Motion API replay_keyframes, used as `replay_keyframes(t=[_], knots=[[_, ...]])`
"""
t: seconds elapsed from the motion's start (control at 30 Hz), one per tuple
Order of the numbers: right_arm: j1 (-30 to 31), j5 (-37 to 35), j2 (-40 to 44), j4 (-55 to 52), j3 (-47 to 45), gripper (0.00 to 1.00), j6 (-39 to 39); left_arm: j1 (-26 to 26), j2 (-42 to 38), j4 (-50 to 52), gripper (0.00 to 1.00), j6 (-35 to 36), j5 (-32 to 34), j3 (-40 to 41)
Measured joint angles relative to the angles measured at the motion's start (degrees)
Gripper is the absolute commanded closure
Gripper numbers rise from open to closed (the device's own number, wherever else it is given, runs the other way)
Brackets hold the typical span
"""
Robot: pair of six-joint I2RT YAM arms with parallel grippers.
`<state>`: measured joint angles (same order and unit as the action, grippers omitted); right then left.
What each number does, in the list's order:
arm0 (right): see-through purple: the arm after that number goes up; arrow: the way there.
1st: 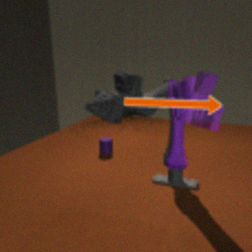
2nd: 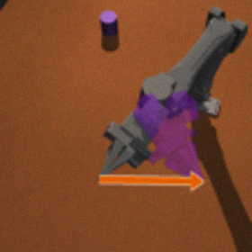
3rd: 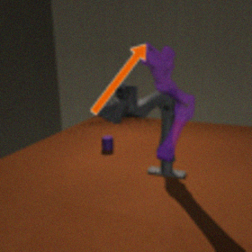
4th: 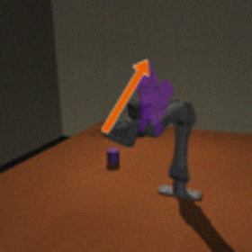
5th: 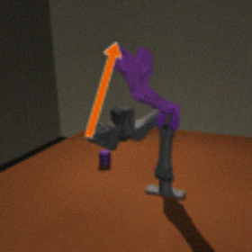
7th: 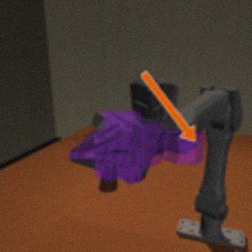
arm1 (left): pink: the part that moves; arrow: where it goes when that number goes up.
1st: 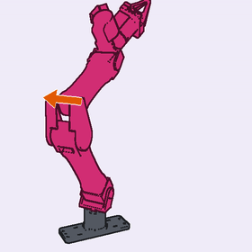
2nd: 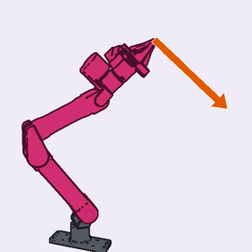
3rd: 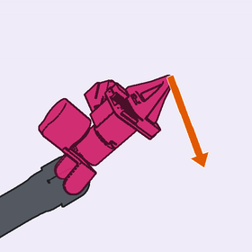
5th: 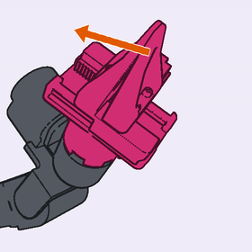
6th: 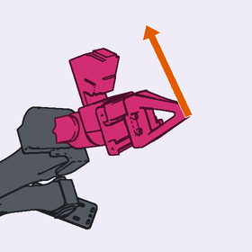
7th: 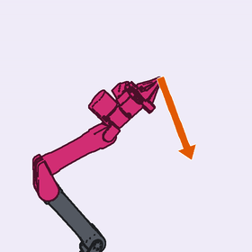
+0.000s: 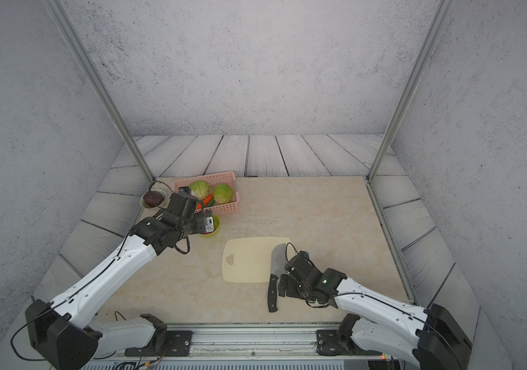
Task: Align the knife with the edge of the cutting board
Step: Adjust the knife at the edge of the cutting board.
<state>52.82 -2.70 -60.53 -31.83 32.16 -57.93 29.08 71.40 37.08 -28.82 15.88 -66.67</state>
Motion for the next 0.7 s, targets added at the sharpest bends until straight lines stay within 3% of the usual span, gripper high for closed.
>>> replay_keyframes(t=[0.3, 0.7], knots=[[8.33, -6.27, -11.47, 2.97, 8.02, 0.15, -3.32, -0.5, 0.9, 0.52, 0.02, -0.07, 0.0, -0.46], [11.56, -8.46, -18.69, 5.97, 10.45, 0.25, -5.42, -0.96, 2.21, 1.33, 0.02, -0.04, 0.0, -1.27]])
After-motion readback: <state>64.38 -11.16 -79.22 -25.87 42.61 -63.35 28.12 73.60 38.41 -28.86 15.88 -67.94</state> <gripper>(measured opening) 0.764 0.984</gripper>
